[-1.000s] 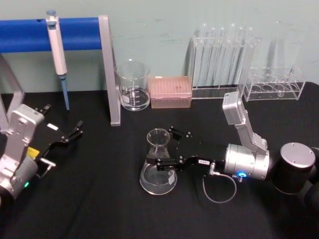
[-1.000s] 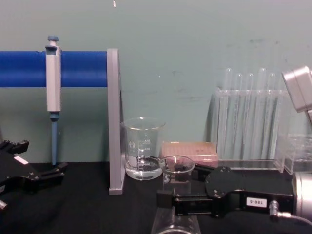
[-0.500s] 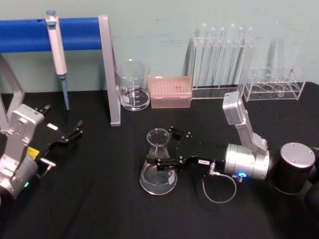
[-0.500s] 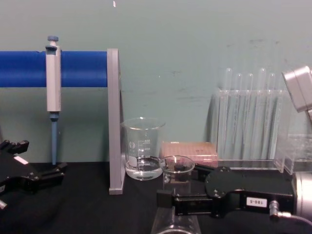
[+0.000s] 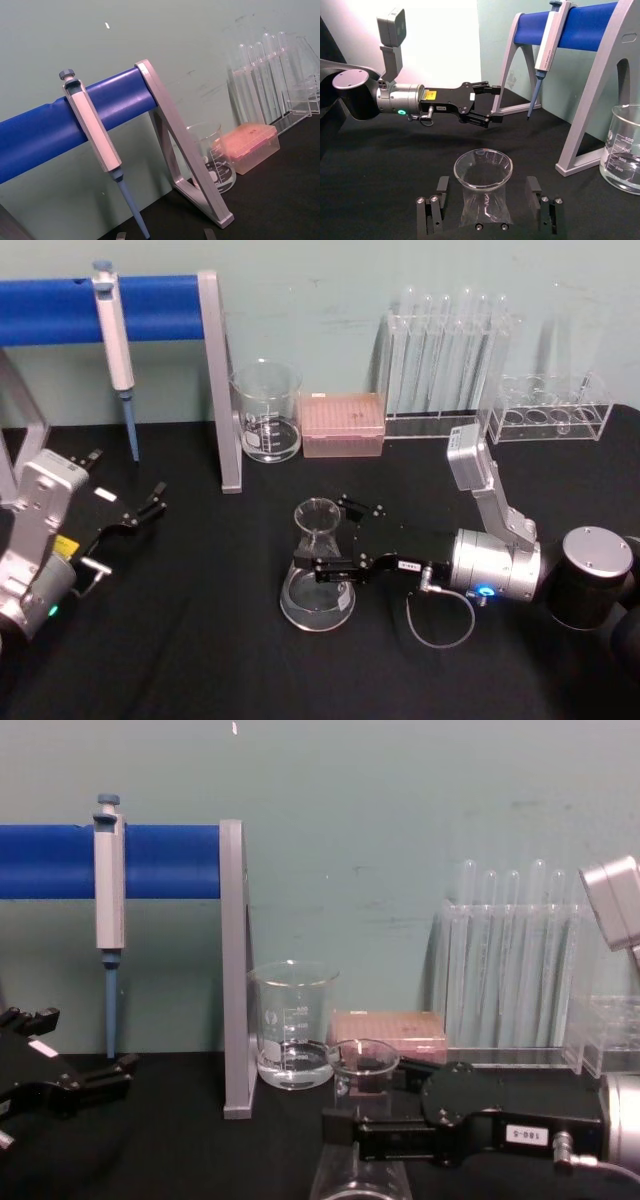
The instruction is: Grasp the erlenmeyer flask with one hand, shake it three times, then place it back.
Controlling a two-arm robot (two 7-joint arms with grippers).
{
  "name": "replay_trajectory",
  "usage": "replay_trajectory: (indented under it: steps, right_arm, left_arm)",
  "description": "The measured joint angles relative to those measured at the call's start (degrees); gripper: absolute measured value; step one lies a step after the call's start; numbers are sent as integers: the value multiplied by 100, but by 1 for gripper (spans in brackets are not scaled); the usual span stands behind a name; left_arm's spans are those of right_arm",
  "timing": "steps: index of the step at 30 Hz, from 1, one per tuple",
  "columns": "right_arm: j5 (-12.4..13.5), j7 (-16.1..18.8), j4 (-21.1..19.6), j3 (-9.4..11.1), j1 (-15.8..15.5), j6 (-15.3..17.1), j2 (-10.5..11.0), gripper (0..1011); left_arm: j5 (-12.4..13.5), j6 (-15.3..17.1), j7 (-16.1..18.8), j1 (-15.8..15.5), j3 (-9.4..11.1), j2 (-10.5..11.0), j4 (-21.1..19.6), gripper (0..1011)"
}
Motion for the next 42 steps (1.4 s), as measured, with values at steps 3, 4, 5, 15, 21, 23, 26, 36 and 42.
replay_trajectory:
  steps: [3,4,5,15,21,23,26,36,42]
  right_arm:
    - [2,1,1,0,0,0,0,916]
    - [2,1,1,0,0,0,0,903]
    - [3,2,1,0,0,0,0,869]
    - [4,6,1,0,0,0,0,569]
    - [4,6,1,0,1,-1,0,451]
    - [4,6,1,0,1,-2,0,450]
    - [4,6,1,0,1,-1,0,451]
    - [3,5,1,0,0,0,0,451]
    - [24,-6,-5,15,-14,14,0,450]
  left_arm:
    - [0,0,0,0,0,0,0,1001]
    - [0,0,0,0,0,0,0,1001]
    - [0,0,0,0,0,0,0,1001]
    - [0,0,0,0,0,0,0,1001]
    - [0,0,0,0,0,0,0,1001]
    - [0,0,0,0,0,0,0,1001]
    - [0,0,0,0,0,0,0,1001]
    - [0,0,0,0,0,0,0,1001]
    - [0,0,0,0,0,0,0,1001]
